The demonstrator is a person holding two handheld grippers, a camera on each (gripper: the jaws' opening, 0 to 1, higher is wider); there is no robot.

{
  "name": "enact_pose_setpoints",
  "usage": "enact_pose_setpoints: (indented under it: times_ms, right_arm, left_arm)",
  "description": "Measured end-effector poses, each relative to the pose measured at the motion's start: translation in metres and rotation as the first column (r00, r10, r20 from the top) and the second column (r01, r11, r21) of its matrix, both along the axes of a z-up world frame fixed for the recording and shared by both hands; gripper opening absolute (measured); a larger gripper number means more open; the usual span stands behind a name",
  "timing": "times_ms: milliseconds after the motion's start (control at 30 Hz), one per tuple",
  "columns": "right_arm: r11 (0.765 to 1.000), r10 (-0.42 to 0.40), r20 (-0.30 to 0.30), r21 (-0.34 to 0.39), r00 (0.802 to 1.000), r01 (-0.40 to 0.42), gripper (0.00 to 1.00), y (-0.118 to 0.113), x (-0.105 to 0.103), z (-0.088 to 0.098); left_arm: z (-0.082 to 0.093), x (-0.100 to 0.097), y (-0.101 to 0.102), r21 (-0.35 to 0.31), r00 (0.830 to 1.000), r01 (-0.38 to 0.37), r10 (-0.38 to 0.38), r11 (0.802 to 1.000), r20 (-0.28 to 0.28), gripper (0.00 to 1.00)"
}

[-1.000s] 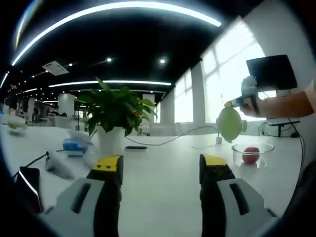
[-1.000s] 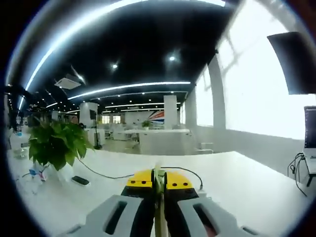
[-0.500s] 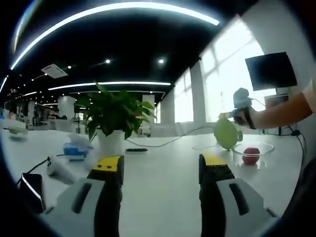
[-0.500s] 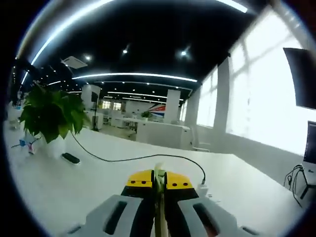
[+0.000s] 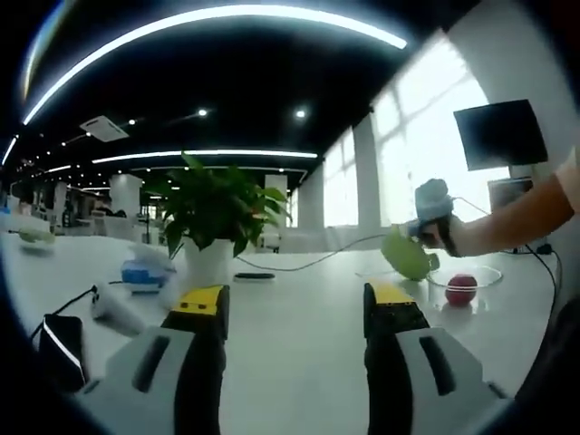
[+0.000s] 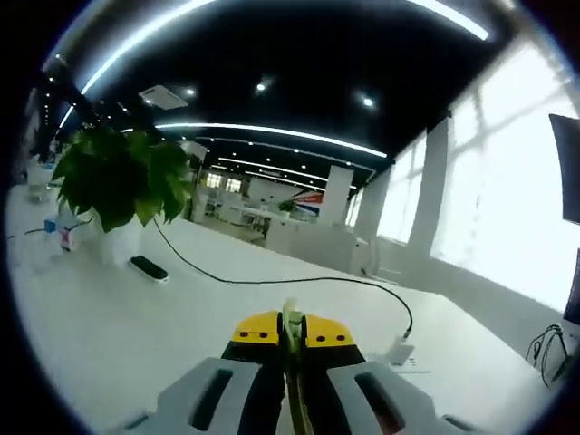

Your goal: Open container latches remove lid place lid upside down on tabletop take tomato from container place on tabletop

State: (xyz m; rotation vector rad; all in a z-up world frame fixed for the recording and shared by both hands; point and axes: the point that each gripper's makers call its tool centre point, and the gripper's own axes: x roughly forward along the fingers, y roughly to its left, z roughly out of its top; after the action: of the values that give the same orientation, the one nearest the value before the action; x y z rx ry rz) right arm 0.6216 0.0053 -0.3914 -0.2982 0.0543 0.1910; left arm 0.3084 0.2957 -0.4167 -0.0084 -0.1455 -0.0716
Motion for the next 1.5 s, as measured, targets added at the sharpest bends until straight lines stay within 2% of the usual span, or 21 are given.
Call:
enact_pose_setpoints:
  times_ms: [233,500,567,600,733,800,967,1133,1267,1500]
  right_arm:
    - [1.0,0.018,-0.049,0.023,0.999,-0.017,0.02,0.017,0.0,-0.016]
    - [0.999,0.035,-0.111,0.041,0.993,-0.03,0.02,0.031,-0.002,-0.035]
    - [0.994,0.043,-0.168,0.107,0.985,-0.025,0.02,0.035,-0.005,-0.046]
    - [0.993,0.042,-0.176,0.119,0.984,-0.021,0.02,0.036,-0.005,-0.047]
    - [0.993,0.054,-0.21,0.114,0.976,-0.031,0.03,0.044,-0.005,-0.058]
    - [0.99,0.052,-0.234,0.143,0.971,-0.018,0.03,0.046,-0.006,-0.063]
    - [0.969,0.081,-0.326,0.246,0.942,0.002,0.05,0.055,-0.004,-0.081]
    - [0.971,0.082,-0.344,0.238,0.935,0.002,0.06,0.056,-0.006,-0.087]
    - [0.968,0.095,-0.394,0.25,0.914,0.007,0.07,0.058,-0.008,-0.094]
    - [0.963,0.105,-0.39,0.269,0.915,0.005,0.07,0.059,-0.004,-0.092]
  left_arm:
    - [0.004,0.0,0.01,-0.016,1.0,-0.01,0.01,1.0,0.016,0.56]
    - [0.008,-0.005,0.0,-0.028,1.0,-0.001,0.002,1.0,0.022,0.54]
    - [0.008,-0.006,0.0,-0.033,1.0,-0.002,0.003,0.999,0.022,0.54]
    - [0.008,-0.007,0.001,-0.034,1.0,-0.005,0.005,0.999,0.022,0.54]
    - [0.009,-0.008,0.004,-0.036,1.0,-0.013,0.014,0.999,0.024,0.54]
    - [0.01,-0.009,0.004,-0.038,1.0,-0.015,0.016,0.999,0.025,0.54]
    - [0.008,-0.011,0.006,-0.037,1.0,-0.021,0.022,0.999,0.018,0.54]
    - [0.007,-0.013,0.009,-0.039,0.999,-0.03,0.03,0.999,0.016,0.53]
    - [0.005,-0.013,0.01,-0.04,0.999,-0.033,0.033,0.999,0.01,0.53]
    - [0.005,-0.013,0.009,-0.05,0.999,-0.031,0.032,0.998,0.014,0.52]
